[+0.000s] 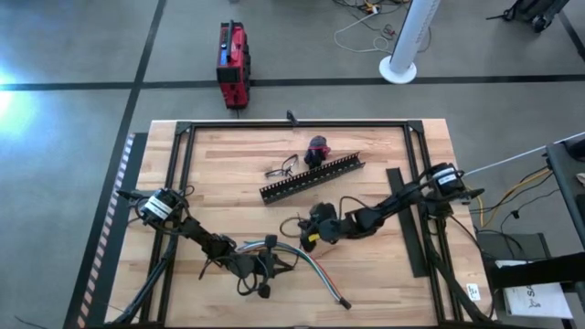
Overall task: Ziptie cables
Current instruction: Wrap the cable wires with black zip tie
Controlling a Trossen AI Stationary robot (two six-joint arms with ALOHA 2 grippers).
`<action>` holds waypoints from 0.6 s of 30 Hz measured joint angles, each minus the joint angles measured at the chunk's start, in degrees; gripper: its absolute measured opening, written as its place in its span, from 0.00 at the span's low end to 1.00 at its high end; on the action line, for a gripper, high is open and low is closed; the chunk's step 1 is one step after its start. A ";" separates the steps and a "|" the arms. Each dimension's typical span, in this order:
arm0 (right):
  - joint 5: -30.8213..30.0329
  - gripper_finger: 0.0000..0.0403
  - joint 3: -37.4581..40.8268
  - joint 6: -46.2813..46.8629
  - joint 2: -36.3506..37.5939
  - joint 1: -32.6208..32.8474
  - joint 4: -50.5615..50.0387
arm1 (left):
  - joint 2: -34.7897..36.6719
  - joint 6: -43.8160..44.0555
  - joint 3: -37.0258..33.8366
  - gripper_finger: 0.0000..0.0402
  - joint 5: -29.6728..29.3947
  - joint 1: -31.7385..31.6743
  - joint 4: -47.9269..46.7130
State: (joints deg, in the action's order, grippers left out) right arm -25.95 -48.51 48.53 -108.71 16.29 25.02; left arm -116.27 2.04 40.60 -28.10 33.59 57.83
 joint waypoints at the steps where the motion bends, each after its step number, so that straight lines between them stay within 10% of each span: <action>1: -1.61 0.00 -0.01 -1.54 0.00 0.84 0.28 | 0.00 0.00 0.00 0.00 -0.02 -0.05 0.01; 18: -16.16 0.00 -0.27 -31.13 -2.33 10.70 8.43 | 0.81 10.51 0.00 0.00 6.42 -5.82 5.19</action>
State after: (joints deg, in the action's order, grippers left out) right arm -42.11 -48.78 17.39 -111.04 26.98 33.45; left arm -115.46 12.56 40.60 -21.67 27.77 63.03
